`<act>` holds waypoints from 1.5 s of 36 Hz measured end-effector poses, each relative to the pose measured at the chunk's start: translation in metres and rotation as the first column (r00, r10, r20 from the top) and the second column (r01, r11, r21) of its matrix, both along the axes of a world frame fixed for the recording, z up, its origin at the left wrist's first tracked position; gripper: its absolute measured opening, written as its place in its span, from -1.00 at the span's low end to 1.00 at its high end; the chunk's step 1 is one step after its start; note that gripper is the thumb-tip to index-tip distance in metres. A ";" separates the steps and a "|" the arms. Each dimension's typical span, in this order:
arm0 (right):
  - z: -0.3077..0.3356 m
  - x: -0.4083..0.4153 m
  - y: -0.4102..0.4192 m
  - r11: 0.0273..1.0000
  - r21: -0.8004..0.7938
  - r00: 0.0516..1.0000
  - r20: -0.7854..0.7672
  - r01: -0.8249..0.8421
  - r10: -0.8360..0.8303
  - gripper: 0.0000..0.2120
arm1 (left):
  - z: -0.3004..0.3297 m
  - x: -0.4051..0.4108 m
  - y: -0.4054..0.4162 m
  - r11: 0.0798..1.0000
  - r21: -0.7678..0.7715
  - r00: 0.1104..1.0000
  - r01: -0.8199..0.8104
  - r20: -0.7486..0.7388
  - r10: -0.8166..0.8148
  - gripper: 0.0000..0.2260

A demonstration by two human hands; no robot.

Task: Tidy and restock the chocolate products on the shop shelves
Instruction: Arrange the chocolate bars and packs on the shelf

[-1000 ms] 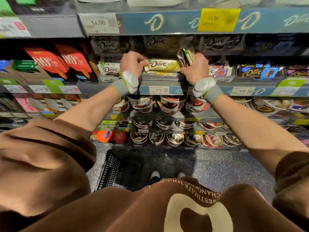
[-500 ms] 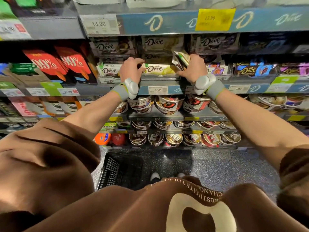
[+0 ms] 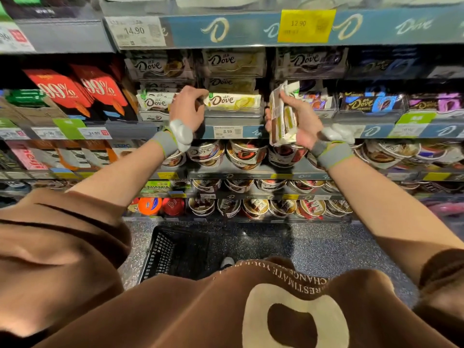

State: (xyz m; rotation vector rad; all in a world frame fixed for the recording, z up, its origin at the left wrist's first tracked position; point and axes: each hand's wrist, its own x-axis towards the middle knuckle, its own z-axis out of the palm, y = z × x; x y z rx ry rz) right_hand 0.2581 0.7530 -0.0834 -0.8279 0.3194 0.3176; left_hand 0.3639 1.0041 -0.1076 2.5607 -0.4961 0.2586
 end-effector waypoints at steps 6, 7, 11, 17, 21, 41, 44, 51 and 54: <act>-0.002 -0.001 -0.005 0.998 0.020 0.998 -0.024 0.059 -0.058 -0.70 | -0.004 -0.019 0.008 0.990 -0.137 0.995 -0.035 0.084 0.047 -0.72; -0.002 -0.002 -0.007 0.997 -0.009 0.997 -0.007 0.073 -0.073 -0.74 | -0.007 -0.022 0.008 0.988 -0.150 0.995 -0.043 0.086 0.057 -0.74; -0.001 -0.001 -0.004 0.974 -0.219 0.998 0.042 0.053 -0.045 -0.82 | -0.017 -0.038 0.014 0.980 -0.185 0.997 -0.073 -0.001 0.074 -0.81; 0.001 0.008 0.006 0.927 -0.375 0.999 -0.032 0.000 -0.012 -0.73 | -0.028 -0.053 0.019 0.942 -0.322 0.965 -0.089 -0.262 0.002 -0.81; 0.006 0.013 0.026 0.959 -0.279 0.995 -0.062 0.054 -0.074 -0.84 | -0.020 -0.060 0.015 0.909 -0.411 0.914 -0.066 -0.390 -0.110 -0.87; 0.007 0.016 0.067 0.929 -0.346 0.983 -0.073 0.133 -0.168 -0.71 | 0.009 -0.067 -0.009 0.829 -0.558 0.775 -0.032 -0.537 -0.332 -0.94; -0.001 0.021 0.059 0.881 -0.419 0.950 -0.115 0.219 -0.291 -0.40 | 0.008 -0.061 -0.007 0.823 -0.567 0.755 -0.037 -0.555 -0.349 -0.94; 0.001 0.015 0.056 0.891 -0.410 0.968 -0.067 0.193 -0.241 -0.68 | 0.005 -0.056 -0.002 0.766 -0.632 0.706 -0.117 -0.595 -0.383 -0.93; 0.002 0.013 0.055 0.895 -0.423 0.984 -0.042 0.141 -0.175 -0.73 | 0.006 -0.053 0.003 0.750 -0.646 0.672 -0.141 -0.619 -0.406 -0.83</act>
